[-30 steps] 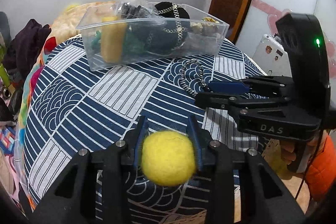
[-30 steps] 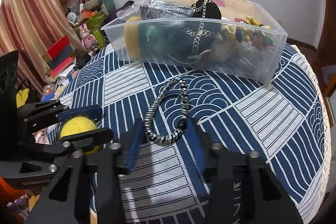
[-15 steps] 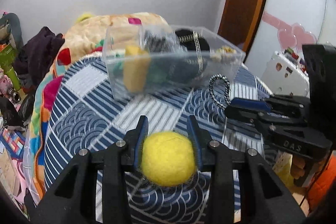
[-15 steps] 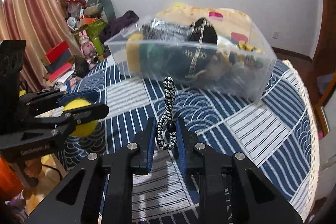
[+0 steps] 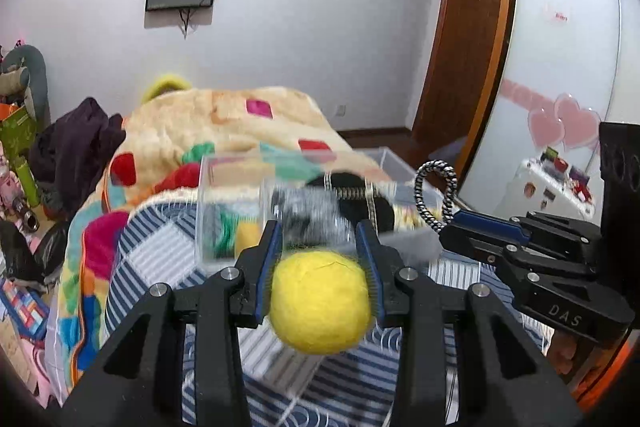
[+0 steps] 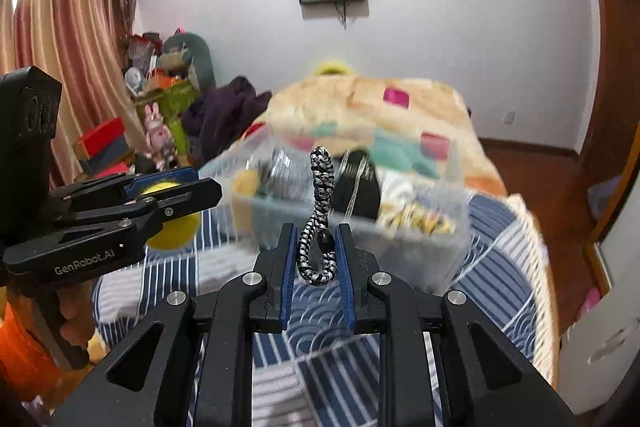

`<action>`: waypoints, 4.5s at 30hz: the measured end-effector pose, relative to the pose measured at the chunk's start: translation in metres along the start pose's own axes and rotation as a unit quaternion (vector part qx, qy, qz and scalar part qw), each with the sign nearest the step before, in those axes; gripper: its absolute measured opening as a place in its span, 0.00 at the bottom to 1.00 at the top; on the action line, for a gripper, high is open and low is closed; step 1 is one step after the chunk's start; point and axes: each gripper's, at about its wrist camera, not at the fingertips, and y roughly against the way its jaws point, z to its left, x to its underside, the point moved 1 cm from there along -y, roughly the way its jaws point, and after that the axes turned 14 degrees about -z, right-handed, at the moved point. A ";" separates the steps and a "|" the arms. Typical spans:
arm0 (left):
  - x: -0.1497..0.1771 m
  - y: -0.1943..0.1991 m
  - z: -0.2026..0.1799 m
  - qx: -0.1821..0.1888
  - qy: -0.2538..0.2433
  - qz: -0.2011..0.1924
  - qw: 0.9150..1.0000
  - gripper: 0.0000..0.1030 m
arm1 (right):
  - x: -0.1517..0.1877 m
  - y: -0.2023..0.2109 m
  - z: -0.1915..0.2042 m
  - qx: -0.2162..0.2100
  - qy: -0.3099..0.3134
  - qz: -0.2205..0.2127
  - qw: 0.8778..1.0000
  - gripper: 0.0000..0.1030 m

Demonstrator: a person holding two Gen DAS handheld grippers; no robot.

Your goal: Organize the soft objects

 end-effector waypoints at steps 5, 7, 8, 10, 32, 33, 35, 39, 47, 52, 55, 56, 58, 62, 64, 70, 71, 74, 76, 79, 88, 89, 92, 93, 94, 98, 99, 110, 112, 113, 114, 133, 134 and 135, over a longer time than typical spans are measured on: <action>-0.014 -0.020 -0.001 -0.003 -0.003 -0.006 1.000 0.37 | -0.012 -0.002 -0.008 0.013 0.001 -0.023 1.000 0.17; -0.016 -0.031 0.000 -0.009 -0.008 -0.004 1.000 0.37 | -0.016 -0.006 -0.011 0.019 0.000 -0.027 0.999 0.17; -0.018 -0.036 -0.001 -0.012 -0.007 -0.002 1.000 0.37 | -0.017 -0.007 -0.014 0.024 0.000 -0.029 0.999 0.17; -0.019 -0.047 -0.003 -0.010 -0.002 0.000 1.000 0.37 | -0.019 -0.013 -0.021 0.028 -0.007 -0.030 0.999 0.17; 0.014 -0.110 -0.016 -0.004 -0.014 0.039 0.999 0.66 | 0.006 -0.045 -0.052 0.066 -0.036 0.043 0.996 0.31; 0.013 -0.107 -0.016 -0.003 -0.013 0.038 0.999 0.66 | 0.005 -0.044 -0.053 0.068 -0.036 0.042 0.996 0.33; 0.012 -0.099 -0.014 0.000 -0.011 0.036 0.999 0.67 | 0.002 -0.042 -0.055 0.069 -0.037 0.039 0.996 0.33; 0.004 -0.077 -0.009 0.000 -0.012 0.020 1.000 0.67 | -0.006 -0.029 -0.053 0.074 -0.027 0.027 0.997 0.34; -0.026 -0.010 -0.007 -0.011 -0.036 -0.052 0.998 0.67 | -0.034 0.002 -0.044 0.078 -0.015 -0.034 0.996 0.34; -0.041 0.022 -0.007 -0.011 -0.029 -0.081 0.996 0.67 | -0.054 0.026 -0.028 0.071 -0.001 -0.076 0.995 0.38; -0.048 0.042 -0.008 -0.013 -0.033 -0.097 0.995 0.67 | -0.063 0.040 -0.017 0.065 0.004 -0.106 0.992 0.44; -0.050 0.048 -0.009 -0.014 -0.034 -0.102 0.994 0.67 | -0.066 0.046 -0.013 0.061 0.007 -0.117 0.991 0.44; -0.054 0.056 -0.010 -0.017 -0.035 -0.110 0.993 0.68 | -0.070 0.051 -0.007 0.056 0.008 -0.129 0.990 0.46; -0.060 0.075 -0.013 -0.024 -0.032 -0.133 0.990 0.83 | -0.074 0.064 0.003 0.050 0.010 -0.158 0.986 0.73; -0.062 0.082 -0.013 -0.028 -0.029 -0.140 0.989 0.86 | -0.075 0.069 0.007 0.053 0.014 -0.171 0.984 0.77; -0.066 0.097 -0.014 -0.038 -0.033 -0.159 0.986 0.96 | -0.075 0.074 0.010 0.059 0.013 -0.187 0.981 0.82; -0.066 0.099 -0.016 -0.041 -0.037 -0.163 0.985 0.97 | -0.074 0.075 0.011 0.058 0.012 -0.188 0.980 0.82; -0.066 0.103 -0.017 -0.050 -0.042 -0.172 0.983 0.99 | -0.072 0.077 0.012 0.061 0.012 -0.191 0.980 0.87; -0.066 0.106 -0.018 -0.049 -0.041 -0.174 0.983 0.99 | -0.072 0.077 0.014 0.060 0.013 -0.191 0.980 0.90; -0.065 0.108 -0.019 -0.048 -0.042 -0.174 0.983 0.99 | -0.071 0.080 0.017 0.060 0.014 -0.193 0.979 0.97; -0.065 0.110 -0.020 -0.053 -0.045 -0.176 0.982 1.00 | -0.068 0.082 0.014 0.057 -0.003 -0.197 0.979 1.00; -0.065 0.110 -0.020 -0.054 -0.045 -0.176 0.982 1.00 | -0.068 0.081 0.013 0.057 -0.004 -0.196 0.979 1.00; -0.064 0.111 -0.020 -0.053 -0.046 -0.175 0.982 1.00 | -0.065 0.082 0.012 0.056 -0.004 -0.195 0.979 1.00; -0.063 0.111 -0.021 -0.051 -0.046 -0.174 0.982 1.00 | -0.065 0.082 0.012 0.055 -0.005 -0.194 0.979 1.00; -0.063 0.111 -0.021 -0.051 -0.047 -0.174 0.982 1.00 | -0.065 0.082 0.013 0.055 -0.004 -0.194 0.979 1.00; -0.061 0.110 -0.024 -0.051 -0.050 -0.174 0.982 1.00 | -0.065 0.083 0.013 0.054 -0.005 -0.194 0.979 1.00; -0.061 0.110 -0.024 -0.051 -0.051 -0.173 0.982 1.00 | -0.065 0.083 0.013 0.054 -0.005 -0.194 0.980 1.00; -0.061 0.109 -0.026 -0.049 -0.050 -0.170 0.983 1.00 | -0.067 0.086 0.007 0.053 -0.012 -0.195 0.979 1.00; -0.061 0.109 -0.026 -0.049 -0.050 -0.170 0.983 1.00 | -0.067 0.086 0.007 0.054 -0.012 -0.195 0.979 1.00; -0.061 0.109 -0.026 -0.049 -0.050 -0.170 0.983 1.00 | -0.067 0.086 0.007 0.054 -0.011 -0.195 0.979 1.00; -0.061 0.109 -0.026 -0.049 -0.049 -0.171 0.983 1.00 | -0.067 0.086 0.007 0.055 -0.010 -0.195 0.979 1.00; -0.060 0.109 -0.027 -0.041 -0.056 -0.169 0.983 1.00 | -0.068 0.088 0.010 0.056 -0.003 -0.199 0.978 1.00; -0.060 0.108 -0.027 -0.040 -0.053 -0.167 0.984 1.00 | -0.068 0.088 0.011 0.056 -0.002 -0.198 0.978 1.00; -0.060 0.108 -0.026 -0.039 -0.051 -0.166 0.984 1.00 | -0.068 0.089 0.011 0.056 -0.001 -0.198 0.979 1.00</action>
